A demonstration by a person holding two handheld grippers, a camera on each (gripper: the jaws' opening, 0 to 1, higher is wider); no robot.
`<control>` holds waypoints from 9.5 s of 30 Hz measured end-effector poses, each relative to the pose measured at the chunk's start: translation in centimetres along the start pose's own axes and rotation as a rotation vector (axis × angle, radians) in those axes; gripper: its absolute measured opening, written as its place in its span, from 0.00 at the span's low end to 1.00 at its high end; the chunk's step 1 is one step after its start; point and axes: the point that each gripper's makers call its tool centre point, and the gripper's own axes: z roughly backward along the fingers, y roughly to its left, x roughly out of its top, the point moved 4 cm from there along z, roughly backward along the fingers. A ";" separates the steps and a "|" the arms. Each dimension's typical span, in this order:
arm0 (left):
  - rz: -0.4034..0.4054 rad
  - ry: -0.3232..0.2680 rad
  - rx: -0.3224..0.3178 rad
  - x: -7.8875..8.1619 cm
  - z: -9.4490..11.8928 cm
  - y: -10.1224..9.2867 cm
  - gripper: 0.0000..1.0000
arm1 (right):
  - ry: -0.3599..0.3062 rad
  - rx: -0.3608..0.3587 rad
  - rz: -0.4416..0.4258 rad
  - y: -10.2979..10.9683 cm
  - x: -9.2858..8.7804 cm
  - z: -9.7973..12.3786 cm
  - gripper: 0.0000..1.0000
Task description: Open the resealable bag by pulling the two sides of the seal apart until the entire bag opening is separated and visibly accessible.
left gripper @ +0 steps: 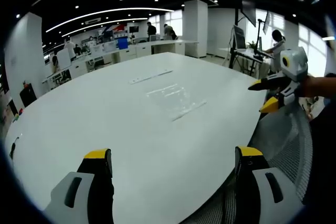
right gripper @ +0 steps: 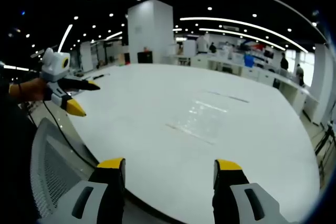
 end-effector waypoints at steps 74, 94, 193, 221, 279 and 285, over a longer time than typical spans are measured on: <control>-0.011 0.023 -0.021 -0.4 -0.1 -0.5 0.95 | 0.043 -0.015 0.007 -0.5 -0.7 -0.9 0.56; -0.008 0.027 -0.020 -0.5 -0.4 -0.3 0.94 | 0.039 0.008 0.045 -1.0 0.4 -2.6 0.54; 0.002 0.083 -0.033 -0.5 -3.2 1.8 0.91 | 0.225 0.255 0.534 -2.5 2.1 -22.4 0.09; -0.010 0.087 -0.030 -0.3 -3.6 1.4 0.91 | 0.226 0.350 0.634 -2.3 2.1 -22.1 0.00; -0.101 0.137 -0.057 -0.5 -3.9 -0.3 0.85 | 0.239 0.493 0.592 -0.1 2.2 -19.5 0.01; -0.130 0.145 -0.059 -0.5 -3.7 -0.6 0.82 | 0.242 0.504 0.601 0.2 2.2 -18.7 0.01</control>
